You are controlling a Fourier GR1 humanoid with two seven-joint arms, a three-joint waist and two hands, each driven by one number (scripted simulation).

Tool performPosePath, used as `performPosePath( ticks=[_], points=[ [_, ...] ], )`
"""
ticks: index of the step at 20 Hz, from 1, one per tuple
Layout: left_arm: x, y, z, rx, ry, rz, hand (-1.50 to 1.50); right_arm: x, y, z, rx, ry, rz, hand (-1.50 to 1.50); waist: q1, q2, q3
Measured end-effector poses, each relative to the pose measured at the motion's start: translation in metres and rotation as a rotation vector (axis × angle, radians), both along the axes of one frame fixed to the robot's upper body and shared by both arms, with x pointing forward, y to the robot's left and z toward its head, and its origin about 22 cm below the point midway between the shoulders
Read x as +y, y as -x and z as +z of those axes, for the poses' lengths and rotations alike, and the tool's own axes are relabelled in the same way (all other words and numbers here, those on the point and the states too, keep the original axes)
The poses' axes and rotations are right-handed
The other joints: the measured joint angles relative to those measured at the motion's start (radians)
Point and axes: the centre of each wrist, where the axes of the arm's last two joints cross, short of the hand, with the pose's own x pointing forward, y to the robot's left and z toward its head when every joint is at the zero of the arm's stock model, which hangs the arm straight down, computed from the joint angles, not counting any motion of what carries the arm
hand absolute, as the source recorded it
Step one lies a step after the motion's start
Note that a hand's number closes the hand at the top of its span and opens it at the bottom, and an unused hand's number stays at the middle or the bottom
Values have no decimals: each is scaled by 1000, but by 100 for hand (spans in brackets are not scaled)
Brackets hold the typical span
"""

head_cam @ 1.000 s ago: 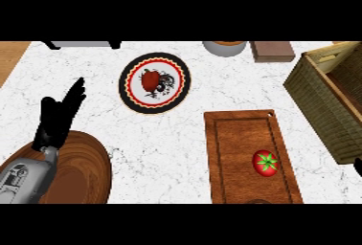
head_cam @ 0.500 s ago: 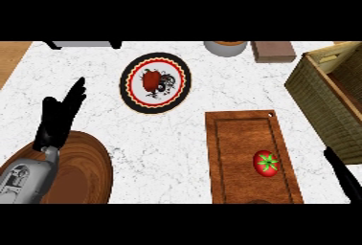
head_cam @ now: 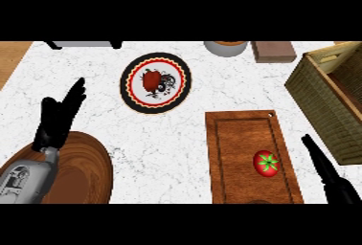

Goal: Pick the tomato from the cutting board and place it in the basket

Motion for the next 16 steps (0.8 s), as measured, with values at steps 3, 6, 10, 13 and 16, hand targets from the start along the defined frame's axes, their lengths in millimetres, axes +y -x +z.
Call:
performPosePath(
  ticks=[3, 6, 10, 13, 16],
  points=[
    [0, 2, -3, -22, -6, 1, 0, 8, -5, -5, -3, -1, 4, -150, -1, -1, 1],
    [-2, 0, -2, -14, -10, -1, 0, 9, -13, -9, 4, -4, 6, -150, 0, -1, 2],
    [-1, 3, -1, -22, -11, 2, 0, 17, -19, -18, 13, 1, 0, -150, 0, -1, 1],
    [2, 5, 2, -20, -8, 2, 0, 20, -26, -22, 37, 0, 4, -150, 1, 0, 0],
    [2, -1, 0, -7, -11, 4, 0, 22, -34, -24, 58, -1, 4, -150, 0, 0, 1]
  ],
)
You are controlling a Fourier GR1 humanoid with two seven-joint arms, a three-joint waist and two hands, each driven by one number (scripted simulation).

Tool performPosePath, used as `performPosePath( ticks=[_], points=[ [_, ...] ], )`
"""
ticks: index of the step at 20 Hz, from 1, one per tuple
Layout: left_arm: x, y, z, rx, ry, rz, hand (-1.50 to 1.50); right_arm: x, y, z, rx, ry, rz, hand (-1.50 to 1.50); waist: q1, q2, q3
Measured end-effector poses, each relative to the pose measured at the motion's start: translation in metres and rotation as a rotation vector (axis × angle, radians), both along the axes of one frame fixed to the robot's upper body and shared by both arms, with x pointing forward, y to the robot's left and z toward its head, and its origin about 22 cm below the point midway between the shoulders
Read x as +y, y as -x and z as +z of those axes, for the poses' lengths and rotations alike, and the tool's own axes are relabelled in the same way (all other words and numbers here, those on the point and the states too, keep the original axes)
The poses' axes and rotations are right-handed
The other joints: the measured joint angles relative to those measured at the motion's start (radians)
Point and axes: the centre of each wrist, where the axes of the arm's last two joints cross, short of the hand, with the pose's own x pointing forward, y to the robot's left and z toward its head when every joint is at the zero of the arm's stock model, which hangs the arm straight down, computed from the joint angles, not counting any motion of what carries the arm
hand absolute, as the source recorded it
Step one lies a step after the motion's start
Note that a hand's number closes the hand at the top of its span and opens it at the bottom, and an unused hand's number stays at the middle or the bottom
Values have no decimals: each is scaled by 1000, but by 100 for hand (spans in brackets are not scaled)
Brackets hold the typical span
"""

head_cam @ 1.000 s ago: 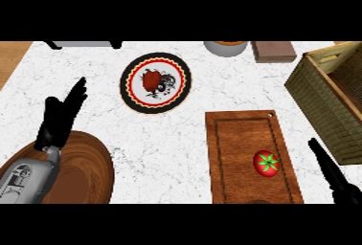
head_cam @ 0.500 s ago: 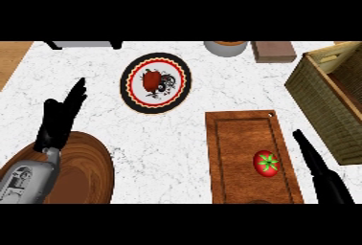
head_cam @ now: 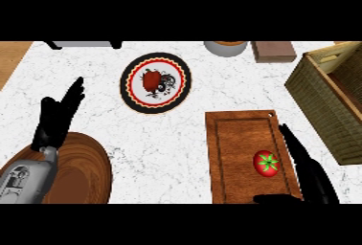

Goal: Pick the tomato from the cutting board and place it in the basket

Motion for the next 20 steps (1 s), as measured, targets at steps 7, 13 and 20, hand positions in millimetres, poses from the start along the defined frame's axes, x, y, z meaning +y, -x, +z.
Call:
performPosePath(
  ticks=[7, 13, 20],
  points=[
    [-5, 1, 7, 11, 15, -4, 0, 0, -3, -13, 22, -11, 8, -150, -1, 1, -3],
    [-1, 2, 5, 0, 11, -2, 0, 7, -8, -24, 23, -15, 10, 150, -1, 2, -4],
    [-4, 1, 1, 0, 5, -3, 0, 3, -11, -35, -17, 101, 43, 150, -2, -2, -4]
  ],
)
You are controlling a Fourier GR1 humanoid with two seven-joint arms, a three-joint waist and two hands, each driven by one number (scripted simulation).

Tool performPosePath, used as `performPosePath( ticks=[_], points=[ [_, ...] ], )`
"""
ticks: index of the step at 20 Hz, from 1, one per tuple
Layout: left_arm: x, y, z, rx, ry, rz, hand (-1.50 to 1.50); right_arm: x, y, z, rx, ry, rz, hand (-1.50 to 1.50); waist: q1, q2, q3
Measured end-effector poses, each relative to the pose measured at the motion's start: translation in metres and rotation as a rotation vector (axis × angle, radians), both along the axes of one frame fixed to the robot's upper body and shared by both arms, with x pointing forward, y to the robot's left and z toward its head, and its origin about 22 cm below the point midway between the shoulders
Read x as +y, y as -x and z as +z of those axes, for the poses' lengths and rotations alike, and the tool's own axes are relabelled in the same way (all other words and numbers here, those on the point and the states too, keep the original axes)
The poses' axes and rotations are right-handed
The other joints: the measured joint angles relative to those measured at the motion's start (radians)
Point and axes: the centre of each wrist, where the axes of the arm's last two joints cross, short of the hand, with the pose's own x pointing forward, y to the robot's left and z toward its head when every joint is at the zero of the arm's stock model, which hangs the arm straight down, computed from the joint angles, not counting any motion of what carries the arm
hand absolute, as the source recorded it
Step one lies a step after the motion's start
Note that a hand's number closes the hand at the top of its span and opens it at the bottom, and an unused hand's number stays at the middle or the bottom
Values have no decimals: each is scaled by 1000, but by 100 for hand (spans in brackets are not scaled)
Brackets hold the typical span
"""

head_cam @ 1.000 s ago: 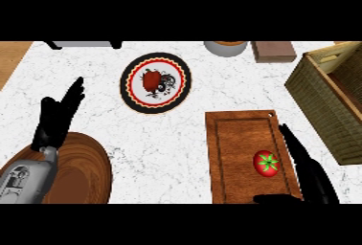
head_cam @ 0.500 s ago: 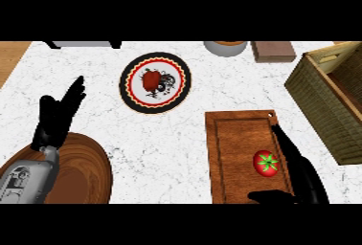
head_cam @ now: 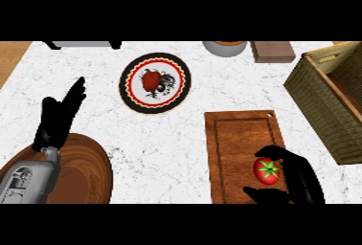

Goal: Pick the tomato from the cutting board and place it in the basket

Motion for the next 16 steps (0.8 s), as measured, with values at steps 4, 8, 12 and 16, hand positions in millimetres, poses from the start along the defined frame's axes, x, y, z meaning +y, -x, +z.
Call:
performPosePath(
  ticks=[4, 8, 12, 16],
  points=[
    [-1, 1, 0, -6, -7, -1, 0, 2, 0, 1, -36, 66, 9, 150, 0, -1, 0],
    [-4, -1, 3, -3, 0, -7, 0, 9, -17, 14, 22, 240, 111, 150, 10, 1, -1],
    [-9, -6, 5, 2, -2, -25, 0, 29, -36, 38, 112, 465, 254, 150, 25, 5, -4],
    [-6, -6, 5, 14, 2, -15, 0, 60, -51, 76, 115, 602, 334, 150, 19, 4, -3]
  ],
)
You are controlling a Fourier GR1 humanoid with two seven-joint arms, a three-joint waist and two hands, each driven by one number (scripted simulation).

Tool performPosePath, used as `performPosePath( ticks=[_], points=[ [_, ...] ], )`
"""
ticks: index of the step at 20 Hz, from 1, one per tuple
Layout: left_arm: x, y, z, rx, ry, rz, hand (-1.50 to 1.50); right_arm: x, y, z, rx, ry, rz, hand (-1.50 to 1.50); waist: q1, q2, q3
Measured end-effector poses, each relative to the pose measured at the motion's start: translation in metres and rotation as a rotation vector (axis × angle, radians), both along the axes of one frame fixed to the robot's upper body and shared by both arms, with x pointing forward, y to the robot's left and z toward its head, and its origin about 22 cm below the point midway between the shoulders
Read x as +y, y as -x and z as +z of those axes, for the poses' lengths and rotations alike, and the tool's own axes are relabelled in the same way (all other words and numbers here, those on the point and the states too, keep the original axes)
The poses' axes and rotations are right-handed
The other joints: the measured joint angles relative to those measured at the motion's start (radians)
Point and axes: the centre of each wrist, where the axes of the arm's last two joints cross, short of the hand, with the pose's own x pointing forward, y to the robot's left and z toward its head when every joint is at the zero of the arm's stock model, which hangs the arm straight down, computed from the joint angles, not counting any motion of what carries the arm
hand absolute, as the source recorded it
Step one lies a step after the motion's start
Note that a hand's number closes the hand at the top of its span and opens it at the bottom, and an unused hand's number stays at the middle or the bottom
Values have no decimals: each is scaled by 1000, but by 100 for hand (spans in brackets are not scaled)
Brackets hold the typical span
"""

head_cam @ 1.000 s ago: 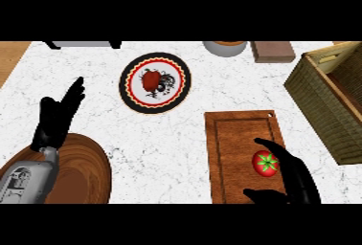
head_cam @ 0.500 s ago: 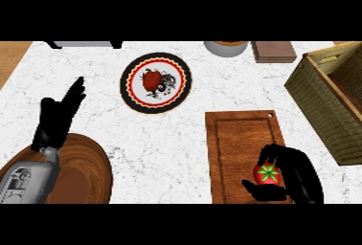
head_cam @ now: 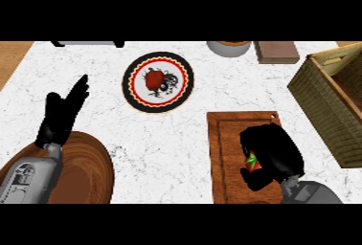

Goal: Pick the tomato from the cutting board and place it in the basket

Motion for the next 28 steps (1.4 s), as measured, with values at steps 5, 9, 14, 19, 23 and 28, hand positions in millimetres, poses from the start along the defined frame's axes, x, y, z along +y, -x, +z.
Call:
performPosePath(
  ticks=[5, 9, 14, 19, 23, 28],
  points=[
    [2, 4, -5, -8, 1, 14, 0, 29, 4, 44, -18, -131, 29, 150, -13, -2, 3],
    [5, 5, -5, -2, 0, 16, 0, 31, 12, 84, -54, -320, 23, 150, -20, -4, 5],
    [6, 5, -6, 2, -1, 21, 0, 25, 27, 136, -153, -578, -11, 150, -22, -6, 3],
    [7, 7, -8, -13, 1, 24, 0, 17, 38, 191, -279, -729, -18, 150, -22, -8, 2],
    [9, 7, -7, -6, 0, 26, 0, 13, 36, 229, -357, -805, 1, 150, -25, -10, 1],
    [9, 7, -7, 2, 3, 22, 0, 3, 17, 276, -413, -836, -27, 150, -25, -10, 0]
  ],
)
